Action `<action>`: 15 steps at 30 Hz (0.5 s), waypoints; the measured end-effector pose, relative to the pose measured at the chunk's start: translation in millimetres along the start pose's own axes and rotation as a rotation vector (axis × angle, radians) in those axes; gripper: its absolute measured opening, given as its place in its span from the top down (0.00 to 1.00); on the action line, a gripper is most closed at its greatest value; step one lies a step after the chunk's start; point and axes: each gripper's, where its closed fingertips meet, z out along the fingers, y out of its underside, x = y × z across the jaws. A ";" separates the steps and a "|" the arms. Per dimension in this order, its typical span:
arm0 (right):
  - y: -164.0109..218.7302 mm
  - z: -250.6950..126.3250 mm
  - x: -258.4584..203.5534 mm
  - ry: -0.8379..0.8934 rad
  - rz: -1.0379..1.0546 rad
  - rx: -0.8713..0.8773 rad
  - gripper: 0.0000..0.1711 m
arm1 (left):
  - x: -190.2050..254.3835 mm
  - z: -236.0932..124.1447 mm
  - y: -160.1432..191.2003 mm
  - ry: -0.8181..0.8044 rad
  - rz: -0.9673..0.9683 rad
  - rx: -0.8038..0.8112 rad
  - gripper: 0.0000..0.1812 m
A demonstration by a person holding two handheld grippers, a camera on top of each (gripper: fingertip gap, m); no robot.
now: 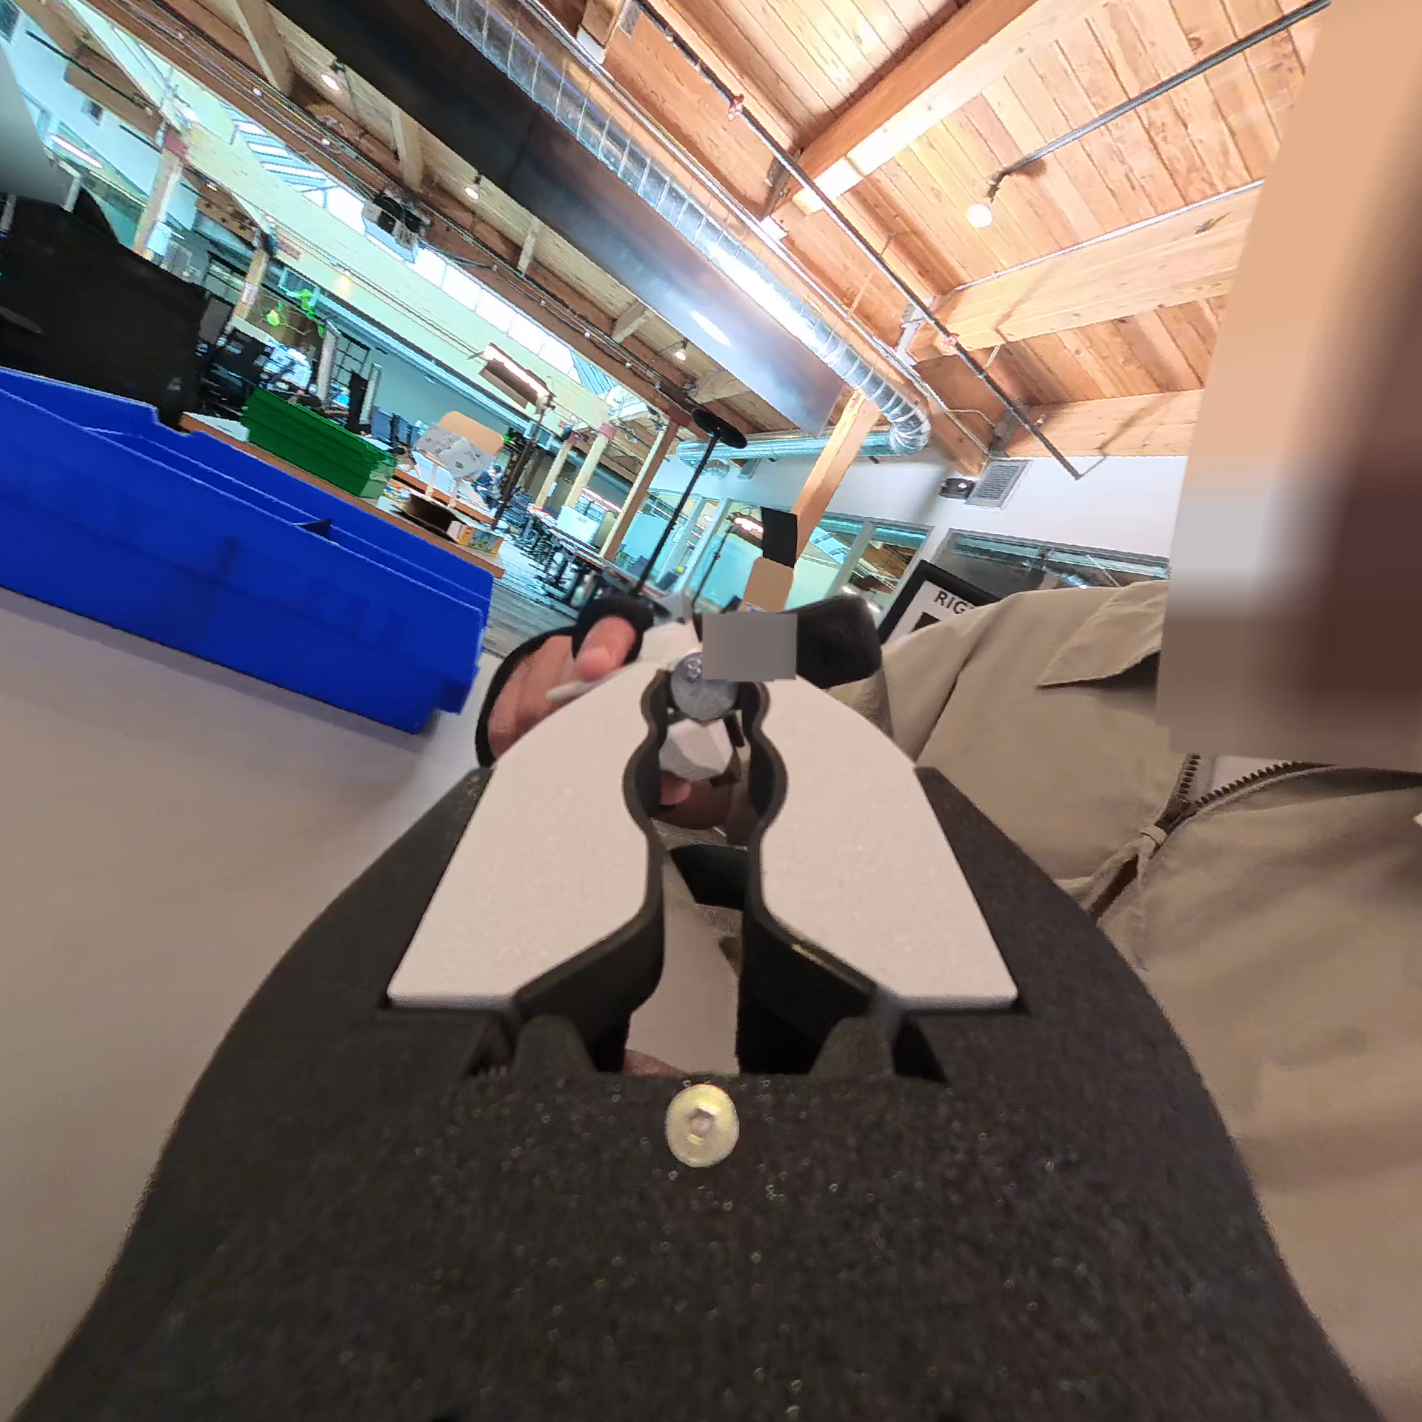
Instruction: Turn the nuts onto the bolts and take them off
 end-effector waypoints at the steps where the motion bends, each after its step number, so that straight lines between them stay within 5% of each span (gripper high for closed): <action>1: 4.5 0.9 -1.2 -0.004 0.008 -0.013 1.00 | -2.5 -1.9 -2.1 -0.013 0.000 0.009 0.91; 6: 27.2 1.9 -28.9 -0.206 0.232 -0.249 0.86 | -34.0 -24.0 -21.5 -0.254 0.032 0.157 0.91; 11: 45.7 0.0 -33.4 -0.120 0.419 -0.434 0.77 | -43.9 -42.7 -38.8 -0.487 0.214 0.183 0.91; 15: 71.6 -7.6 -3.6 0.063 0.567 -0.422 0.76 | -52.2 -45.7 -31.9 -0.730 0.308 0.092 0.90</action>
